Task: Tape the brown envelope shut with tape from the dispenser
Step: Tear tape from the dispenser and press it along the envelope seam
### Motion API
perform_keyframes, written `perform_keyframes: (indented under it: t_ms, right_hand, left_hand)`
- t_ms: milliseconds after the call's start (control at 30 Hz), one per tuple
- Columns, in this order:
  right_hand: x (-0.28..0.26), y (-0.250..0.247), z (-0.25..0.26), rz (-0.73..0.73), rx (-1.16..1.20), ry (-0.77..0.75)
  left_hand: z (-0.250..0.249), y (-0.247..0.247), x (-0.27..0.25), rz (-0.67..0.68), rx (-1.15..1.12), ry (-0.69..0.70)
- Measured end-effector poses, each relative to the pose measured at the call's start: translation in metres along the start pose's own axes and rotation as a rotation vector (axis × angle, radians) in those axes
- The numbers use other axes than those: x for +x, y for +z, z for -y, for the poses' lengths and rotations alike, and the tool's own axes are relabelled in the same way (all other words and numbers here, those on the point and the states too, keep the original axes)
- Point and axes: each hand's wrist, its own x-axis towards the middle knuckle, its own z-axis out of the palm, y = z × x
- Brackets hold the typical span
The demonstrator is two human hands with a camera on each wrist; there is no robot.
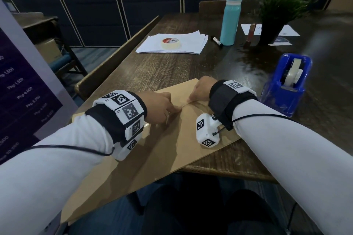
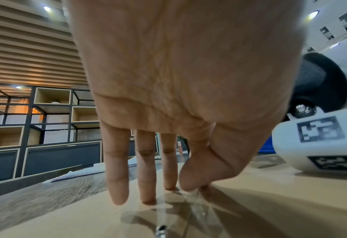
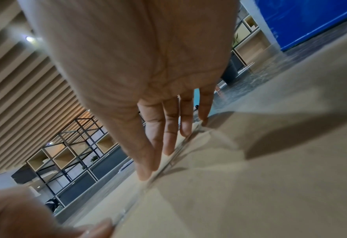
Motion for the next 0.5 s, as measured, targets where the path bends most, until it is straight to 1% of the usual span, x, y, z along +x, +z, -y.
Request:
perform_keyframes:
  t_ms: [200,500]
  right_hand:
    - [0.0039,0.0006,0.0021,0.023,-0.114,-0.031]
    - [0.011,0.0017,0.0059,0.053,-0.217,-0.04]
  left_hand:
    - [0.0031,-0.0005,0.0002,-0.017,-0.025,0.011]
    - [0.0049,-0.003,-0.0031,-0.047,0.013,0.049]
